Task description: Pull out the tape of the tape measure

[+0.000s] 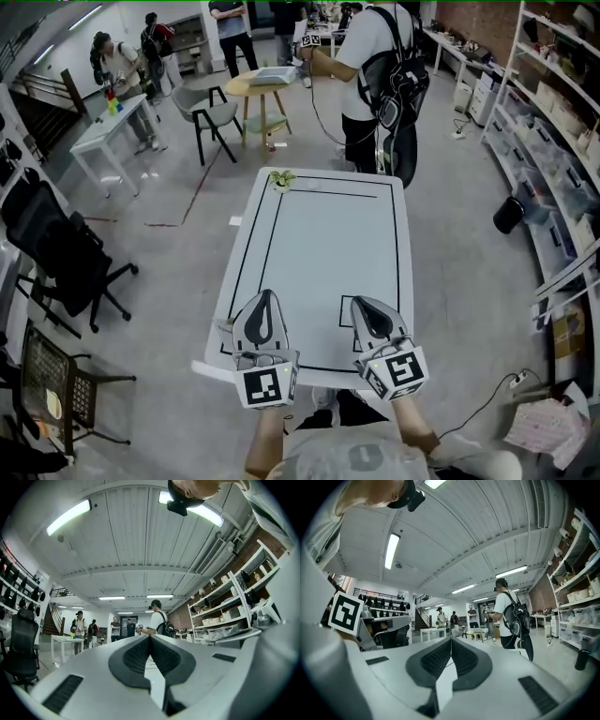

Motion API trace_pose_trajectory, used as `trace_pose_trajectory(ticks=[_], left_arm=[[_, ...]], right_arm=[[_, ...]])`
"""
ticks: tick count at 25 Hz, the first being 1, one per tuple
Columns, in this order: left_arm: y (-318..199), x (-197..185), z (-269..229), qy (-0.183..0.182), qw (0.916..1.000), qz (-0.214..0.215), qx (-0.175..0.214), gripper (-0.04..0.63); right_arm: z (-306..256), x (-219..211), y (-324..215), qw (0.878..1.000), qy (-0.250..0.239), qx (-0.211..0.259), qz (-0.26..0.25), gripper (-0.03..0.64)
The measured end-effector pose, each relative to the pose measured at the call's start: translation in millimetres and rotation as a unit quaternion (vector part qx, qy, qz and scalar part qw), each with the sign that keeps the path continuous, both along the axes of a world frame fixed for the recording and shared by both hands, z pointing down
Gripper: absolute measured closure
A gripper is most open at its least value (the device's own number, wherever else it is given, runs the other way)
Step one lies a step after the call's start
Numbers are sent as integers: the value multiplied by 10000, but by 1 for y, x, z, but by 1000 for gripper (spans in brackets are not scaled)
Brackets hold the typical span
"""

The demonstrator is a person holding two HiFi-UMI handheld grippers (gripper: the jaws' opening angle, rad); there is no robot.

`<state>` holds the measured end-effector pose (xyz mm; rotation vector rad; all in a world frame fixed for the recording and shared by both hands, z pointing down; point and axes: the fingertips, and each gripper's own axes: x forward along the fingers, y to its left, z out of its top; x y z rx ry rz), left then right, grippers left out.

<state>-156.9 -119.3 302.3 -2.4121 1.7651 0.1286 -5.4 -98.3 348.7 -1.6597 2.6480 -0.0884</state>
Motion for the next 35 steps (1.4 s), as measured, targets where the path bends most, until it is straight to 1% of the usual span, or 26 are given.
trace_pose_trajectory(ticks=[3,6,11,14,17,18,19,20,21,22,24,27,31,35], left_arm=[[-12,4,1,-27,10000,-63,15,569],[-22,7,4,-69,9999,-88,-54,569],[-38,6,4,-50,9997,-194,-101,569],[-46,6,-4,-19,9994,-348,8,569],[-60,10,-11,-126,9993,-337,112,567],[-66,12,-11,-142,9993,-319,106,566],[-71,15,-10,-140,9994,-296,81,564],[-76,18,-8,-133,9996,-258,31,516],[-80,22,-4,-128,9997,-214,-37,397],[-84,26,-1,-126,9997,-179,-104,357],[-88,33,4,-145,9996,-140,-187,345],[-92,41,8,-170,9995,-82,-265,315],[-97,39,11,-143,9993,-81,-333,310],[-116,36,12,-110,9992,-100,-369,308]], right_arm=[[4,3,-13,10000,-13,4,-48,586],[6,8,-24,10000,-23,-15,-46,586],[8,21,-37,9999,-63,-63,66,586],[4,31,-48,9999,-105,-77,58,586],[-5,36,-67,10000,-35,-25,-87,584],[-7,37,-74,9999,-44,-21,-115,573],[-8,39,-80,9999,-78,-39,-126,484],[-8,42,-85,9999,-119,-67,-101,362],[-7,45,-88,9998,-152,-88,-29,344],[-5,50,-91,9998,-174,-104,73,344],[0,59,-95,9993,-199,-166,251,328],[9,64,-98,9989,-192,-312,294,313],[12,59,-104,9987,-236,-430,106,313],[6,57,-130,9992,-115,-352,-119,313]])
